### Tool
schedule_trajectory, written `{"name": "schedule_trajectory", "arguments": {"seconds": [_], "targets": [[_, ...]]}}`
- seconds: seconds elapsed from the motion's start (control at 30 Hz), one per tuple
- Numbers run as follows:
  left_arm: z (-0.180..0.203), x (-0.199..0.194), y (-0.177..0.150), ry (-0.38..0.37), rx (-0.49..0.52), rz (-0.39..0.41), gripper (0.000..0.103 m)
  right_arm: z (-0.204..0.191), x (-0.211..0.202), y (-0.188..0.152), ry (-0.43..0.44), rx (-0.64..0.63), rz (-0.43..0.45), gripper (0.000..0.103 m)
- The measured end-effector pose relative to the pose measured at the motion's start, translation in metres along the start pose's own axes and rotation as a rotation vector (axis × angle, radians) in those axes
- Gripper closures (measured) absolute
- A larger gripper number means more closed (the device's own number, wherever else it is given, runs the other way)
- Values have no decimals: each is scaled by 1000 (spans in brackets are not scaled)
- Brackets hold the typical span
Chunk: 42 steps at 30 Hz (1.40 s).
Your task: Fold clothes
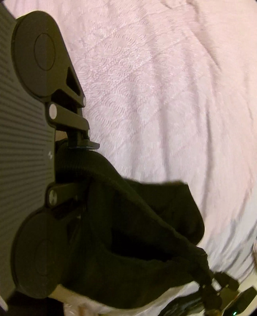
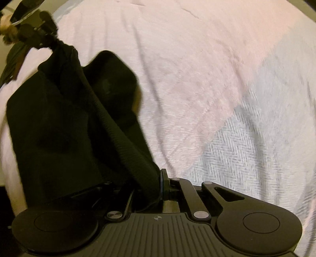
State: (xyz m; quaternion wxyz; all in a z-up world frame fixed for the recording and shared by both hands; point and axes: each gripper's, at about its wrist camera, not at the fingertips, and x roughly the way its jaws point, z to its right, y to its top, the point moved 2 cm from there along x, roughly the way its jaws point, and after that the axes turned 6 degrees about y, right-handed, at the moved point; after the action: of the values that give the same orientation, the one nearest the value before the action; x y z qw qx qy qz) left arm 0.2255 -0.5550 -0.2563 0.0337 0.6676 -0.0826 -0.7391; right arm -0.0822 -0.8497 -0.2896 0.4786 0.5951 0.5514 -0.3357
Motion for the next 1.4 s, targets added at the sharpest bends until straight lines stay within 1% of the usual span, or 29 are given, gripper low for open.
{"name": "schedule_trajectory", "arguments": {"seconds": [0.1, 0.17, 0.2, 0.23, 0.3, 0.33, 0.4, 0.43, 0.5, 0.53, 0.6, 0.7, 0.77, 0.8, 0.83, 0.87, 0.93, 0.97, 1.1, 1.17, 1.23, 1.3, 1.37, 1.4], "targets": [[-1, 25, 2, 15, -27, -10, 88, 12, 16, -3, 10, 54, 31, 101], [-4, 34, -1, 19, -61, -10, 85, 16, 20, -7, 15, 98, 62, 100], [-7, 38, -2, 25, -80, -7, 80, 18, 23, -8, 10, 117, 75, 96], [-10, 38, -3, 38, -101, 1, 71, 20, 26, -9, -2, 139, 86, 91], [-18, 37, -7, 63, -147, 19, 67, 25, 25, -13, -56, 190, 113, 57], [-24, 33, -9, 68, -176, 35, 64, 27, 23, -16, -70, 218, 129, 53], [-36, 24, -13, 78, -236, 68, 61, 29, 14, -22, -67, 279, 164, 51], [-40, 18, -16, 86, -257, 86, 62, 29, 9, -25, -76, 302, 180, 50], [-39, 3, -19, 125, -236, 133, 62, 21, 0, -27, -115, 321, 205, 48], [-34, -3, -20, 149, -186, 149, 62, 15, -5, -28, -134, 324, 216, 48], [-12, -12, -21, 199, -30, 180, 62, 0, -12, -30, -174, 323, 238, 48], [26, -14, -22, 241, 213, 211, 62, -21, -21, -32, -237, 309, 270, 48], [45, -9, -20, 265, 332, 220, 62, -34, -26, -35, -274, 312, 288, 48], [52, -4, -18, 276, 376, 222, 62, -36, -27, -38, -281, 345, 297, 48], [57, 1, -16, 285, 418, 223, 62, -33, -28, -42, -265, 408, 318, 48], [61, 6, -13, 286, 450, 219, 62, -26, -29, -48, -217, 494, 349, 48], [62, 15, -7, 286, 479, 214, 62, -7, -30, -62, -82, 664, 412, 48], [62, 20, -5, 287, 491, 211, 62, 1, -31, -69, -19, 725, 438, 48], [63, 26, -4, 296, 516, 204, 62, 24, -31, -81, 242, 890, 498, 47], [63, 29, -5, 301, 526, 200, 61, 34, -30, -81, 368, 936, 500, 47], [63, 31, -6, 305, 536, 197, 61, 41, -27, -78, 445, 952, 477, 47], [64, 33, -6, 310, 546, 194, 61, 50, -26, -76, 521, 978, 475, 41], [64, 35, -7, 315, 556, 191, 61, 57, -29, -73, 555, 974, 467, 38], [64, 36, -7, 317, 561, 189, 61, 60, -32, -72, 552, 960, 464, 37]]}}
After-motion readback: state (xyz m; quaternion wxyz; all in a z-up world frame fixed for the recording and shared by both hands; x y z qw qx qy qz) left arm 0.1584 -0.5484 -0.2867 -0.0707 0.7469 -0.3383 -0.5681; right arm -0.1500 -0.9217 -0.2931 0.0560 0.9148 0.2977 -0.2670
